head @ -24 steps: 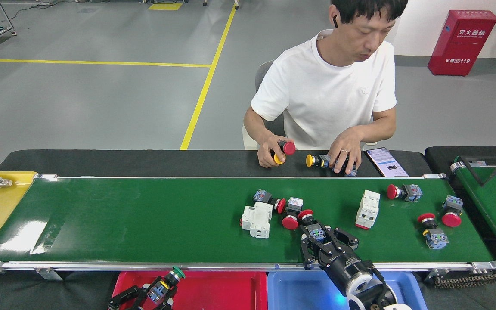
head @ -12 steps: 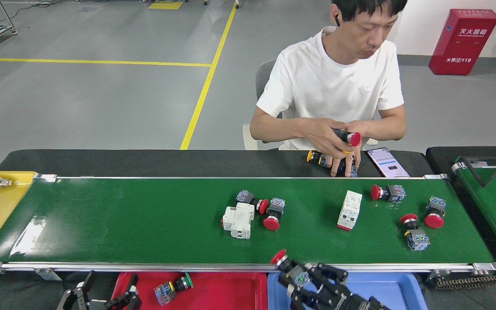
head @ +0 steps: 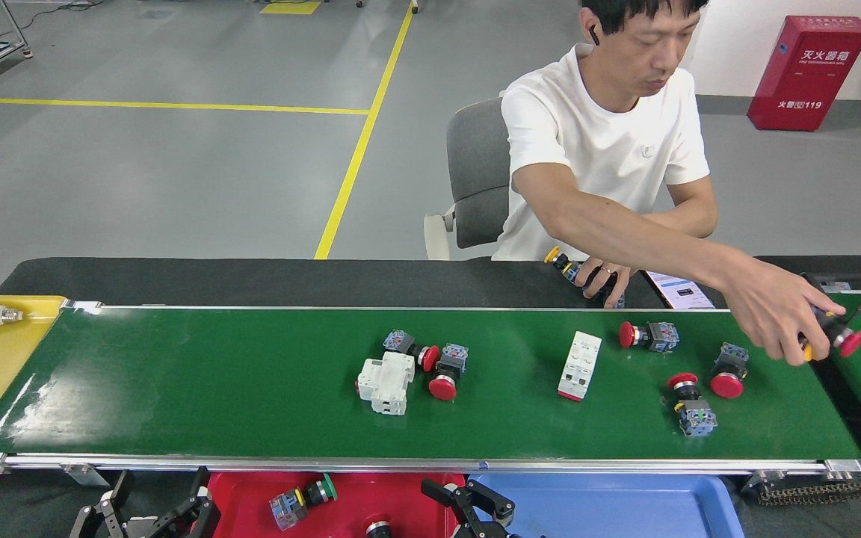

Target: Pick switch part from conveyor to tray

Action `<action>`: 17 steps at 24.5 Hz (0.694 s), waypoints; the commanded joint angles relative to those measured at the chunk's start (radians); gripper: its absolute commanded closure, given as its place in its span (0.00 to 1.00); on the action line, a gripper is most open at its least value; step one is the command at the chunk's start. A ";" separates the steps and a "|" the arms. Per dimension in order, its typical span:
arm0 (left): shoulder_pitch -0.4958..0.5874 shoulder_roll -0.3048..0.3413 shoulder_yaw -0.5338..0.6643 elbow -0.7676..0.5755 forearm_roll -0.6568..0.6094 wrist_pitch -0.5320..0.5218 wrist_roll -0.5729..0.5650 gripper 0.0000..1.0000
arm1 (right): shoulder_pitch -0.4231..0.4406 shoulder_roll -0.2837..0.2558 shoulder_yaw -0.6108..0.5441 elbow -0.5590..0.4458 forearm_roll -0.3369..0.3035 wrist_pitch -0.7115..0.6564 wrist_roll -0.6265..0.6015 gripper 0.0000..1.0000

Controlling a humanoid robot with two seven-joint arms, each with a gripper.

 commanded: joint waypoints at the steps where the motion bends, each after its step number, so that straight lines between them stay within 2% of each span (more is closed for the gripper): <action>1: -0.024 0.003 -0.032 -0.016 -0.025 0.005 -0.005 0.00 | -0.012 0.011 -0.078 -0.039 -0.001 0.024 -0.023 0.02; 6: -0.068 -0.003 -0.153 -0.005 -0.045 0.016 -0.012 0.00 | 0.006 0.006 -0.302 -0.042 -0.001 0.031 -0.116 0.02; 8: -0.104 -0.005 -0.197 0.021 -0.059 0.042 -0.026 0.00 | 0.049 0.005 -0.390 -0.042 -0.001 0.033 -0.224 0.02; 10: -0.142 -0.008 -0.228 0.059 -0.077 0.071 -0.031 0.00 | 0.103 0.003 -0.460 -0.042 -0.001 0.035 -0.271 0.01; 14: -0.245 -0.011 -0.270 0.163 -0.083 0.100 -0.035 0.00 | 0.222 -0.005 -0.526 -0.040 0.000 0.035 -0.276 0.01; 15: -0.268 -0.011 -0.274 0.186 -0.083 0.108 -0.037 0.00 | 0.227 -0.003 -0.526 -0.040 0.006 0.039 -0.274 0.01; 17: -0.297 -0.011 -0.274 0.208 -0.083 0.111 -0.037 0.00 | 0.224 0.002 -0.523 -0.042 0.062 0.096 -0.270 0.02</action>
